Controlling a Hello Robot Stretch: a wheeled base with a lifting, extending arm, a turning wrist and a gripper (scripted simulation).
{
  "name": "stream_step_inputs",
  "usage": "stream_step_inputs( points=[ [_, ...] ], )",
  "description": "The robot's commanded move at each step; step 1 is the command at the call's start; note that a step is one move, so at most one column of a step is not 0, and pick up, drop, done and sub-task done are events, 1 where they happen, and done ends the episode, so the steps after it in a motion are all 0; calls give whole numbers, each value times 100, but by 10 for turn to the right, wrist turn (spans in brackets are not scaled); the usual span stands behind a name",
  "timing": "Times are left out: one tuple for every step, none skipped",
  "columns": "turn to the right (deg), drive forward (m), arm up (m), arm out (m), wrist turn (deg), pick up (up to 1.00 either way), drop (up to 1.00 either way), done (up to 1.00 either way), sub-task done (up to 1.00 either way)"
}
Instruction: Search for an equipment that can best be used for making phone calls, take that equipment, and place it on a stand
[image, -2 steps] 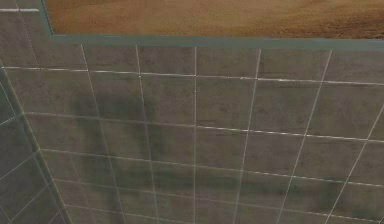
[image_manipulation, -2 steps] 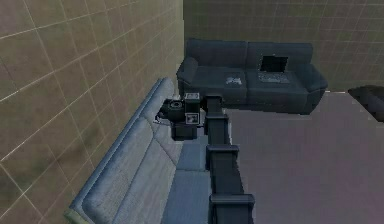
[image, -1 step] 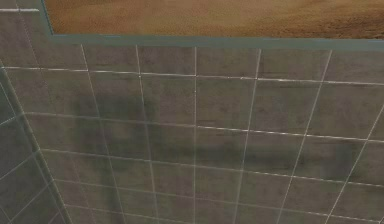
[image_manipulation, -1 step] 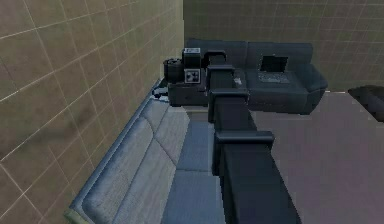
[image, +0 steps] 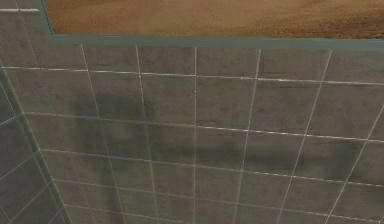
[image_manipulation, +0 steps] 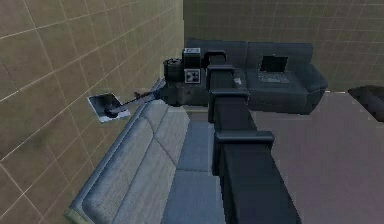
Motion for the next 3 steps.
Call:
stream_step_inputs(
  points=[
    [0, 0, 0, 0, -450, 0, 0, 0, 0],
    [0, 0, 0, 0, -300, 0, 0, 0, 0],
    [0, 0, 0, -28, 0, 0, 0, 0, 0]
  ],
)
